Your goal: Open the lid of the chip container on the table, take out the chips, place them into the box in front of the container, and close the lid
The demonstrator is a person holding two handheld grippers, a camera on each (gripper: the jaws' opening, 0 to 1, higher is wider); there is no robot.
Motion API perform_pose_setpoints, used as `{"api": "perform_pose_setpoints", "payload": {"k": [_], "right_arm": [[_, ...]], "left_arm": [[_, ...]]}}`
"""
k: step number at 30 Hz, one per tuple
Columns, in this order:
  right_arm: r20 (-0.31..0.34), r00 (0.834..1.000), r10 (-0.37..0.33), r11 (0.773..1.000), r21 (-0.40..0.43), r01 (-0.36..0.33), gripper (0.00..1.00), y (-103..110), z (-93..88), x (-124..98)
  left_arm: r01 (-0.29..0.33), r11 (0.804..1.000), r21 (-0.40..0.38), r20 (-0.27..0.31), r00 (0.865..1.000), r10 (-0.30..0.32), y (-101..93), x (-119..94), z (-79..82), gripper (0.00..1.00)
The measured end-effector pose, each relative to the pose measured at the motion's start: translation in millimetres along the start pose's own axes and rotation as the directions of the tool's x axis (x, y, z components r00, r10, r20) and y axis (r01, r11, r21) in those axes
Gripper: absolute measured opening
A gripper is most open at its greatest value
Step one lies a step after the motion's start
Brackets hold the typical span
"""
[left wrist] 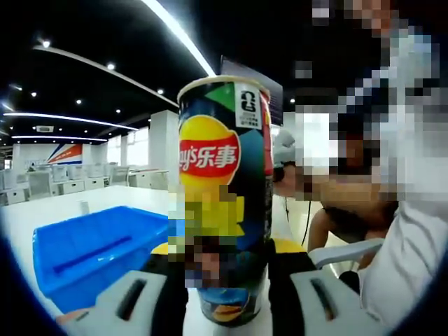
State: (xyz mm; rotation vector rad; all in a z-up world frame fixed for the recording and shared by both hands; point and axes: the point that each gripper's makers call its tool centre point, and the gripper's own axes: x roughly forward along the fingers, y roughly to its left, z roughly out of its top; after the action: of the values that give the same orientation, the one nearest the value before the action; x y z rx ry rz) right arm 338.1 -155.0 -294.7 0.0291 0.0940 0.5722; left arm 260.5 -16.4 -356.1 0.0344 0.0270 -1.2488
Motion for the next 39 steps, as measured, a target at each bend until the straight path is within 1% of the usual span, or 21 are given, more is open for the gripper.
{"api": "perform_pose_setpoints", "payload": {"k": [2,4,5,6,7,8,10,12,14,15,18,19,20,22,26,28,32,34,37,38,39], "right_arm": [[0.032,0.997,0.069,0.998,0.007,-0.069,0.47,19.5,24.9,-0.7],[0.055,0.986,0.159,0.987,0.012,-0.160,0.47,47.9,51.3,-1.2],[0.038,0.982,0.183,0.983,0.017,-0.184,0.47,57.5,56.6,-0.6],[0.027,0.972,0.233,0.972,0.013,-0.233,0.47,74.4,65.8,0.6],[0.030,0.964,0.263,0.964,0.015,-0.264,0.47,85.4,72.5,1.4],[0.009,0.953,0.304,0.953,0.017,-0.304,0.47,100.6,76.8,2.3],[-0.030,0.934,0.357,0.934,0.001,-0.357,0.47,124.3,80.1,5.3],[-0.063,0.921,0.384,0.922,-0.026,-0.386,0.47,142.2,79.1,10.5],[-0.079,0.909,0.408,0.910,-0.043,-0.412,0.47,154.8,77.0,14.0],[-0.100,0.902,0.421,0.904,-0.037,-0.426,0.47,161.4,73.8,16.1],[-0.120,0.895,0.429,0.897,-0.058,-0.438,0.47,168.6,70.1,20.3],[-0.139,0.900,0.414,0.899,-0.092,-0.428,0.47,167.0,67.2,23.2],[-0.141,0.897,0.419,0.895,-0.104,-0.434,0.47,169.1,66.5,25.1],[-0.167,0.884,0.437,0.887,-0.084,-0.455,0.47,173.4,61.4,25.9],[-0.184,0.884,0.430,0.886,-0.104,-0.452,0.47,174.0,56.1,30.2],[-0.189,0.875,0.446,0.880,-0.087,-0.468,0.47,176.3,54.9,30.0],[-0.209,0.871,0.445,0.875,-0.106,-0.473,0.48,178.2,49.5,31.0],[-0.209,0.866,0.455,0.871,-0.097,-0.481,0.48,179.6,49.2,29.5],[-0.212,0.864,0.457,0.869,-0.101,-0.485,0.48,179.6,48.2,29.0],[-0.210,0.861,0.464,0.861,-0.125,-0.494,0.48,180.6,47.4,28.4],[-0.211,0.861,0.463,0.859,-0.135,-0.494,0.48,180.8,47.0,27.9]], "left_arm": [[0.000,1.000,0.000,0.000,1.000,0.000,0.0,0.1,0.0,0.45],[0.000,1.000,-0.002,0.001,1.000,0.000,0.0,0.1,0.1,0.45],[0.000,1.000,-0.002,0.001,1.000,0.000,-0.1,0.1,0.1,0.45],[-0.001,1.000,-0.002,0.001,1.000,0.001,-0.1,0.1,0.1,0.45],[-0.001,1.000,-0.005,0.002,1.000,0.001,-0.2,0.1,0.1,0.45],[-0.001,1.000,-0.006,0.002,1.000,0.001,0.0,0.1,0.1,0.45],[-0.001,1.000,-0.008,0.002,1.000,0.001,1.1,-0.2,-0.1,0.45],[-0.001,1.000,-0.009,0.002,1.000,0.001,1.3,-0.3,-0.2,0.45],[0.000,1.000,-0.009,0.002,1.000,0.000,1.1,-0.4,-0.1,0.45],[0.001,1.000,-0.009,0.002,1.000,-0.001,1.1,-0.4,-0.1,0.45],[0.001,1.000,-0.010,0.003,1.000,-0.001,1.3,-0.5,-0.1,0.45],[0.002,1.000,-0.010,0.003,1.000,-0.002,1.4,-0.5,0.0,0.45],[0.002,1.000,-0.010,0.004,1.000,-0.002,1.4,-0.5,0.0,0.45],[0.002,1.000,-0.012,0.005,1.000,-0.002,1.4,-0.5,0.0,0.45],[0.002,1.000,-0.013,0.007,1.000,-0.002,1.7,-0.5,0.0,0.45],[0.003,1.000,-0.014,0.008,1.000,-0.003,1.8,-0.5,0.0,0.45],[0.002,1.000,-0.016,0.011,1.000,-0.002,1.9,-0.4,-0.1,0.45],[0.002,1.000,-0.016,0.011,1.000,-0.002,1.8,-0.5,-0.1,0.45],[0.002,1.000,-0.016,0.012,1.000,-0.002,1.9,-0.5,-0.2,0.45],[0.002,1.000,-0.018,0.012,1.000,-0.002,1.9,-0.6,-0.3,0.45],[0.002,1.000,-0.017,0.012,1.000,-0.002,1.9,-0.6,-0.2,0.45]]}}
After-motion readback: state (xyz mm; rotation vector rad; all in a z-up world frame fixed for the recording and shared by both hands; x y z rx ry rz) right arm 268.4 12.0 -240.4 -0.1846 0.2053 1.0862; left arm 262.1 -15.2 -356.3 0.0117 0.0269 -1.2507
